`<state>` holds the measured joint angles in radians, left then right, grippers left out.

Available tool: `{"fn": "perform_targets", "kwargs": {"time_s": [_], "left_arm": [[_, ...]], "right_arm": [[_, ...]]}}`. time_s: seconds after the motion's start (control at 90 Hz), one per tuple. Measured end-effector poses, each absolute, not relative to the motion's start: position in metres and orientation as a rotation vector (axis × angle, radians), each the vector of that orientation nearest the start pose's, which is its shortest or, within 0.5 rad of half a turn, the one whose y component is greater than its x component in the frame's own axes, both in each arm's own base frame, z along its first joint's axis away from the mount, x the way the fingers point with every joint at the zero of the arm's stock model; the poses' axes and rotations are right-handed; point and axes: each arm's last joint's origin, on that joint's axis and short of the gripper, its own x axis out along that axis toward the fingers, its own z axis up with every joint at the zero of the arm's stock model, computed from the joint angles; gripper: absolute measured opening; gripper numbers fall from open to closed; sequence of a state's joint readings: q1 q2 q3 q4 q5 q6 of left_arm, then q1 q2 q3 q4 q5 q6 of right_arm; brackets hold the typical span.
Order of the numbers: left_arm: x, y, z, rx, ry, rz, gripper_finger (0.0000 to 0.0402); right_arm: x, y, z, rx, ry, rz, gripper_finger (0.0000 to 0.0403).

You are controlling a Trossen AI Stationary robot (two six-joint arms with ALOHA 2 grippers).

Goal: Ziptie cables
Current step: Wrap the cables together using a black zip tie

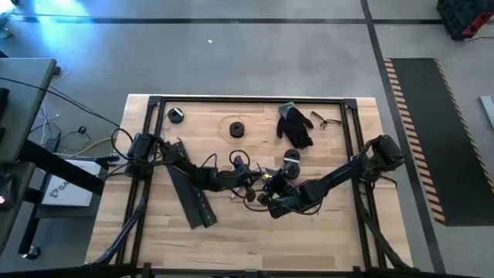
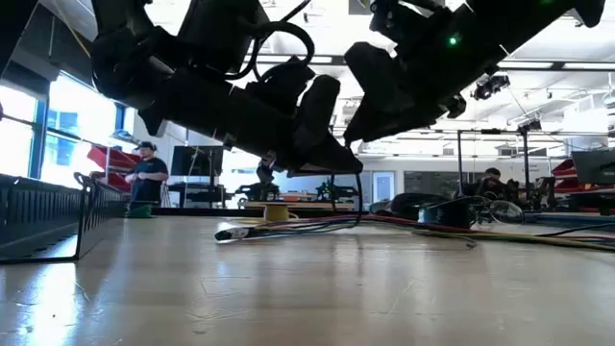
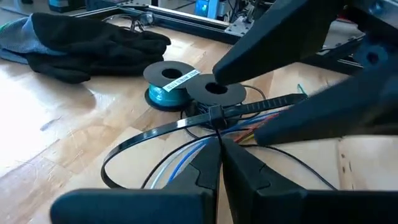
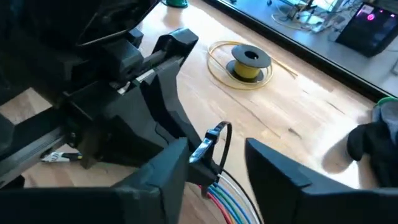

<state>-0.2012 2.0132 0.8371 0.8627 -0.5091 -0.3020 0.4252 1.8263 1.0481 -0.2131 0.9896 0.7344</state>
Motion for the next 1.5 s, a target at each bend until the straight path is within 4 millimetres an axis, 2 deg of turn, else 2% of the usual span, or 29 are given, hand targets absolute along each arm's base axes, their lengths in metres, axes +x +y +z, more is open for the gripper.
{"fn": "perform_targets", "kwargs": {"time_s": [0.289, 0.456, 0.556, 0.689, 0.778, 0.867, 1.022, 1.211, 1.356, 1.5], "left_arm": [[0.366, -0.06, 0.11, -0.186, 0.251, 0.347, 0.0], [0.366, -0.062, 0.11, -0.181, 0.262, 0.306, 0.0008], [0.367, -0.064, 0.11, -0.18, 0.272, 0.238, 0.004], [0.367, -0.066, 0.11, -0.163, 0.284, 0.172, 0.0103], [0.367, -0.068, 0.117, -0.13, 0.278, 0.115, 0.0138], [0.366, -0.071, 0.128, -0.099, 0.26, 0.08, 0.0155], [0.363, -0.074, 0.149, -0.012, 0.222, 0.039, 0.0157], [0.362, -0.072, 0.15, 0.025, 0.238, 0.04, 0.0155], [0.362, -0.072, 0.14, 0.006, 0.284, 0.045, 0.0148], [0.363, -0.078, 0.122, 0.017, 0.325, 0.044, 0.012]], "right_arm": [[0.328, 0.122, 0.16, 0.03, 0.518, -0.74, 0.0014], [0.327, 0.122, 0.158, 0.025, 0.54, -0.734, 0.0002], [0.324, 0.122, 0.156, 0.035, 0.576, -0.725, 0.0001], [0.317, 0.126, 0.154, -0.007, 0.62, -0.715, 0.0001], [0.312, 0.132, 0.152, -0.042, 0.638, -0.704, 0.0], [0.307, 0.138, 0.151, -0.081, 0.658, -0.688, 0.0001], [0.299, 0.147, 0.151, -0.188, 0.683, -0.652, 0.0001], [0.297, 0.149, 0.151, -0.205, 0.679, -0.657, 0.0001], [0.296, 0.149, 0.153, -0.183, 0.657, -0.676, 0.0], [0.296, 0.15, 0.164, -0.088, 0.675, -0.607, 0.0003]]}}
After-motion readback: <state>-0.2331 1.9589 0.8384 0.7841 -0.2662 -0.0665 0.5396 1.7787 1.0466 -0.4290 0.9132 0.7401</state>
